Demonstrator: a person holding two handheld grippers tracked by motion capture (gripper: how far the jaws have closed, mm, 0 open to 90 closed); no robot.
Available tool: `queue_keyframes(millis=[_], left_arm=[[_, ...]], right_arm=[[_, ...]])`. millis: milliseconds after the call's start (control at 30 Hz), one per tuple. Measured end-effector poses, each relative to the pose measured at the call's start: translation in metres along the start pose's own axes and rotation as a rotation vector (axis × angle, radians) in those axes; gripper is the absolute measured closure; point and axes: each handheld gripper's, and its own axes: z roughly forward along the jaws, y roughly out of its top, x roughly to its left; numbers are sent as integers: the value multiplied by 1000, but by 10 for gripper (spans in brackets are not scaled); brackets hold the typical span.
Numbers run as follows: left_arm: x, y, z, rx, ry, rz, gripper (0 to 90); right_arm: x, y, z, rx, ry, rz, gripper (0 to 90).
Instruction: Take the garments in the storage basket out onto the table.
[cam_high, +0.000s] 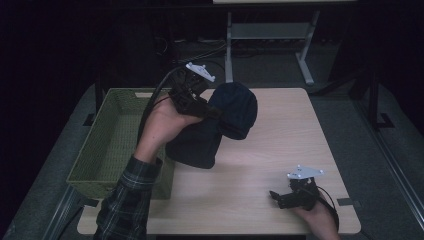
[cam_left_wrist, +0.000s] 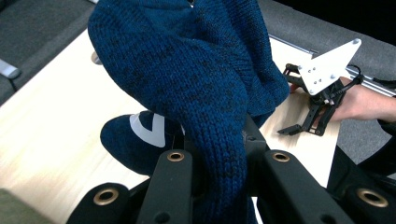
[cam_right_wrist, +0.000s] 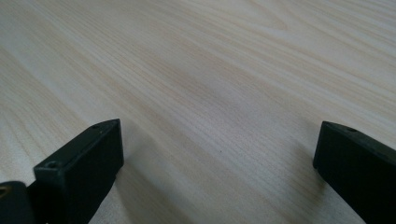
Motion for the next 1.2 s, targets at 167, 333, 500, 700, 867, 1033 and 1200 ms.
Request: queue_keyframes(millis=[167,333,500,700,867,1033,1200], left_arm=[[-4,-2,19,0,-39,-14,787],[-9,-2,35,4,-66,-4,787],[-17,-2,52,-2,-83,0,788],[-24,-4,76,19,-113,5,787],[-30,-10,101,24,-135,-23,787],[-32,-16,121,42,-162,-42,787],[-34,-21,136,52,-178,-48,787]], right_arm=[[0,0,0,0,-1,0,14],[0,0,0,-1,0,1,14],[0,0,0,-1,2,-2,14],[1,0,0,-2,4,-4,14],[1,0,0,-2,7,-3,14],[1,0,0,-1,12,-3,14],[1,0,0,0,13,-4,14]])
